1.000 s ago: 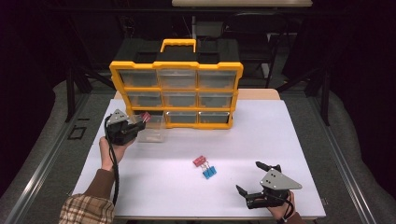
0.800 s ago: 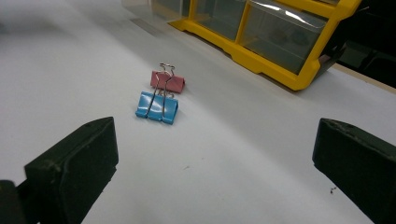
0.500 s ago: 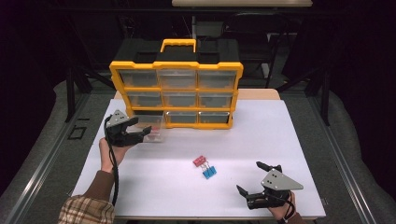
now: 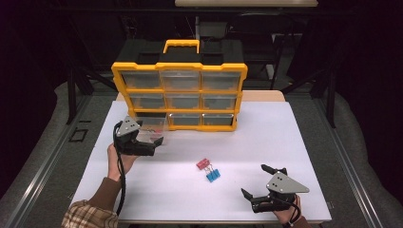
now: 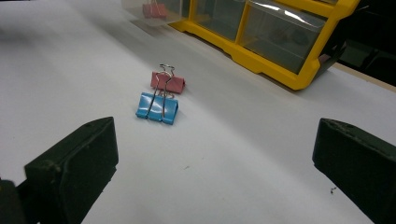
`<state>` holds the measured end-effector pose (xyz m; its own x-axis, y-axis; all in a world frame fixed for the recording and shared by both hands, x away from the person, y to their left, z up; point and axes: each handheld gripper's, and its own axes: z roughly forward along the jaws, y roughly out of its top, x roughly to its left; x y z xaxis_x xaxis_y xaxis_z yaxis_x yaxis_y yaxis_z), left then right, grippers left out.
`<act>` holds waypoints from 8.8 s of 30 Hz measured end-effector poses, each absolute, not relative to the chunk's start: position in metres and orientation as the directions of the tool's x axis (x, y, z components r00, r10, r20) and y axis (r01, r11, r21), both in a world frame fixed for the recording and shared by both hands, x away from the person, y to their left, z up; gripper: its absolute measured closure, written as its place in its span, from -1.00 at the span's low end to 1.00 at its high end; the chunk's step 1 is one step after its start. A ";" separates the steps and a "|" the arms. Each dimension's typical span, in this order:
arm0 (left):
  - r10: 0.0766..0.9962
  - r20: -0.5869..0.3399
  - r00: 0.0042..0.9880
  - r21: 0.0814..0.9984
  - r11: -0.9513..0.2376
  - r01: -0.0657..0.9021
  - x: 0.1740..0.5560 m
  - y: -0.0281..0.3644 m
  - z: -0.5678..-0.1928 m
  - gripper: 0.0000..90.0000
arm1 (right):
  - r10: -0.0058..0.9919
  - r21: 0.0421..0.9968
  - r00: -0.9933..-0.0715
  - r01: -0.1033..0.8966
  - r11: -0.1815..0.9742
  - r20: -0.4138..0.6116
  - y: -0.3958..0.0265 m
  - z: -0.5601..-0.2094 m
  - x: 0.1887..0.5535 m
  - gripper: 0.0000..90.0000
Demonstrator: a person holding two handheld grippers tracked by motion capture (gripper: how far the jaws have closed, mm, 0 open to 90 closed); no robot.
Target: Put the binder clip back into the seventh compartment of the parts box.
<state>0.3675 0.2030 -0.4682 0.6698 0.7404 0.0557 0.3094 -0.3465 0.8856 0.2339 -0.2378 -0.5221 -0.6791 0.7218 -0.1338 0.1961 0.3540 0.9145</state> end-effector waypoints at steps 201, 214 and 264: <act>0.753 0.001 0.658 0.983 -0.122 0.137 0.365 0.235 -0.441 0.98 | 0.727 0.900 -0.676 0.234 0.369 -0.122 -0.237 -0.525 0.237 -1.00; 0.788 -0.035 0.614 0.983 -0.083 0.162 0.373 0.246 -0.448 0.98 | 0.728 0.898 -0.675 0.237 0.370 -0.122 -0.236 -0.525 0.237 -1.00; 0.786 0.001 0.619 0.949 -0.196 0.247 0.364 0.195 -0.465 -0.86 | 0.720 0.892 -0.683 0.246 0.379 -0.118 -0.236 -0.526 0.235 -1.00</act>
